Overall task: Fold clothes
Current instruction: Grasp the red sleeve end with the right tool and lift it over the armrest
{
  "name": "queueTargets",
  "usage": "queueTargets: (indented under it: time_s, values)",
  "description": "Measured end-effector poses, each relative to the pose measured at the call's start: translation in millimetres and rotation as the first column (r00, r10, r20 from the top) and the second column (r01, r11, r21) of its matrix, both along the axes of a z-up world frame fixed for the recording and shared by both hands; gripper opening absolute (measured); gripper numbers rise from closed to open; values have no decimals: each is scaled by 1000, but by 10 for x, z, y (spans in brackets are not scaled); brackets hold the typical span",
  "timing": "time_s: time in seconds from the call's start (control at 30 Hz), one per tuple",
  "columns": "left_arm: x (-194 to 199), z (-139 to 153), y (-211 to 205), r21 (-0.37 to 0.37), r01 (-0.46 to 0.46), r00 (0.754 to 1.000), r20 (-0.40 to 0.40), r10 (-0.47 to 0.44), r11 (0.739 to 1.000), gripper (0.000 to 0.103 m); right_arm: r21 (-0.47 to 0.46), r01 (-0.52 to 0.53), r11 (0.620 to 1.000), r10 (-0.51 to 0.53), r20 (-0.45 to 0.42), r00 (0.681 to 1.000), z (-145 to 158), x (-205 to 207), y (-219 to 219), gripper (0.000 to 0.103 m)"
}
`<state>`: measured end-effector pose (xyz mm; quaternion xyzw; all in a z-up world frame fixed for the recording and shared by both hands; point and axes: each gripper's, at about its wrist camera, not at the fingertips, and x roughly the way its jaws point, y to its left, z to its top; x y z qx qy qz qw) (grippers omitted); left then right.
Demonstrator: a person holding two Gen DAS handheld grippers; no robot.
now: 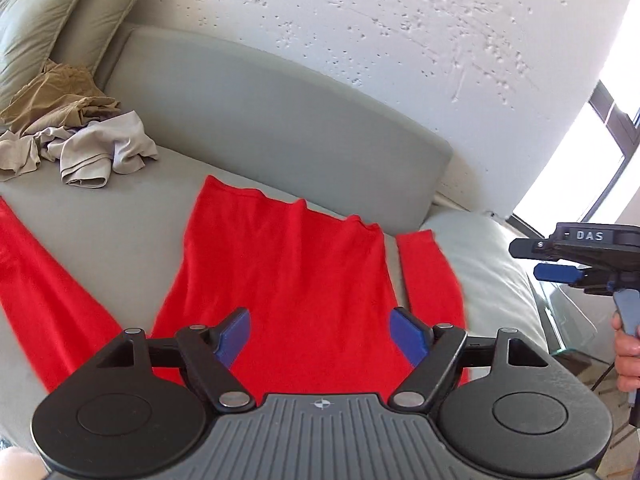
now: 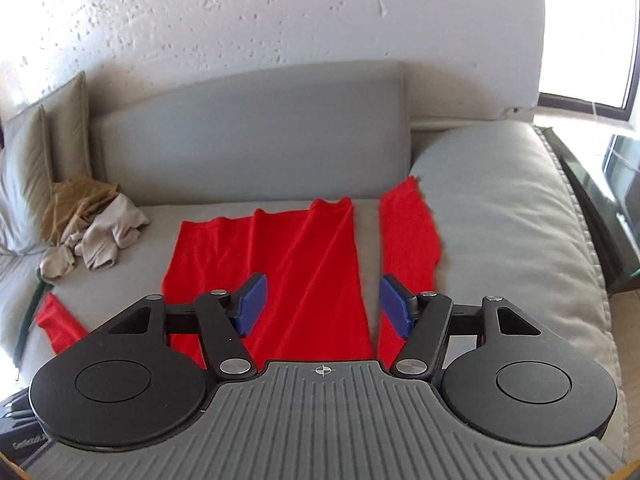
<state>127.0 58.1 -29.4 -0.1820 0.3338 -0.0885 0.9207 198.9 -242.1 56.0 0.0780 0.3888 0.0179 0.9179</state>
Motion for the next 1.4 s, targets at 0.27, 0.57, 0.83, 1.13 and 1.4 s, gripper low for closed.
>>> queueTargets:
  time_s: [0.27,0.57,0.83,1.13,1.4]
  values:
    - [1138,-497,60,64,-16,993,-118,24,998,75,-65,70,995,-81,-185,979,-938,1684,-30,48]
    - [1657,-1232,133,57,-85,980,-174,93,995,72,-259,90,962,-150,-223,963,-1847,2857,-234,37]
    - [1718,-1371,33,97,-41,982,-181,58,994,73,-376,135,917,-245,-264,933,-2273,3265,-302,30]
    - [1634,-1296,27,91,-43,985,-164,58,995,72,-332,223,917,-290,-168,942,-2008,2970,-412,5]
    - [1107,-708,-256,39,85,994,-68,-82,996,72,-124,290,949,-281,87,956,-725,1757,-992,5]
